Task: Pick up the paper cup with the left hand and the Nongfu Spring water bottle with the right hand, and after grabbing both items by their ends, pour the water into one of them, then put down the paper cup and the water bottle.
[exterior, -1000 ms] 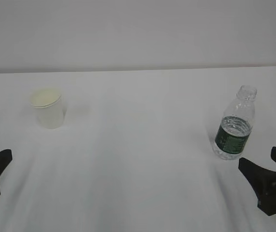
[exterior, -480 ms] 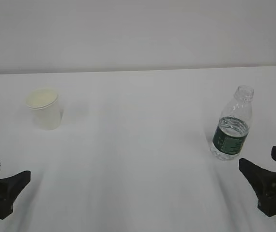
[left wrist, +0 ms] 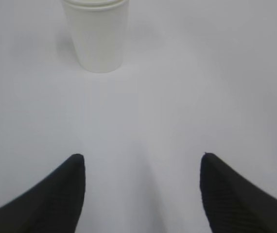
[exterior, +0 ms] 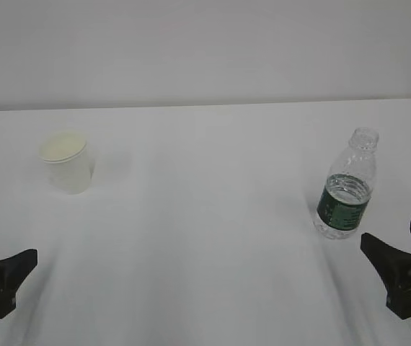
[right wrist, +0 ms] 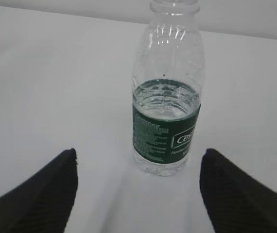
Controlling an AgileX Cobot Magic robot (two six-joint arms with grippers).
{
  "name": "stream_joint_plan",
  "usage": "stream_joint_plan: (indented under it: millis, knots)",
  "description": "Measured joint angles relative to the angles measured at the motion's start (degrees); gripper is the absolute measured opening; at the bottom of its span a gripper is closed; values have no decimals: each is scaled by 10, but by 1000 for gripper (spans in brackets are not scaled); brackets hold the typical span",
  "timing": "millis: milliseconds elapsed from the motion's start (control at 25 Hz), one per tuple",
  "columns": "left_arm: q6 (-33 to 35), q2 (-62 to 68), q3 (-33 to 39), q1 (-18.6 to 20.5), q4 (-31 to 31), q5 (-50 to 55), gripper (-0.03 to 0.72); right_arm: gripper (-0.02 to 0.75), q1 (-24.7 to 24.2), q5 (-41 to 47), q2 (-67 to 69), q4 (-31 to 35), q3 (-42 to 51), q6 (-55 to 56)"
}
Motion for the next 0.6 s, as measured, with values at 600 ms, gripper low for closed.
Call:
stream_joint_plan:
  millis: [600]
  knots:
    - [-1, 1, -67, 0, 14, 0, 545, 634, 0, -1, 23, 31, -14, -15]
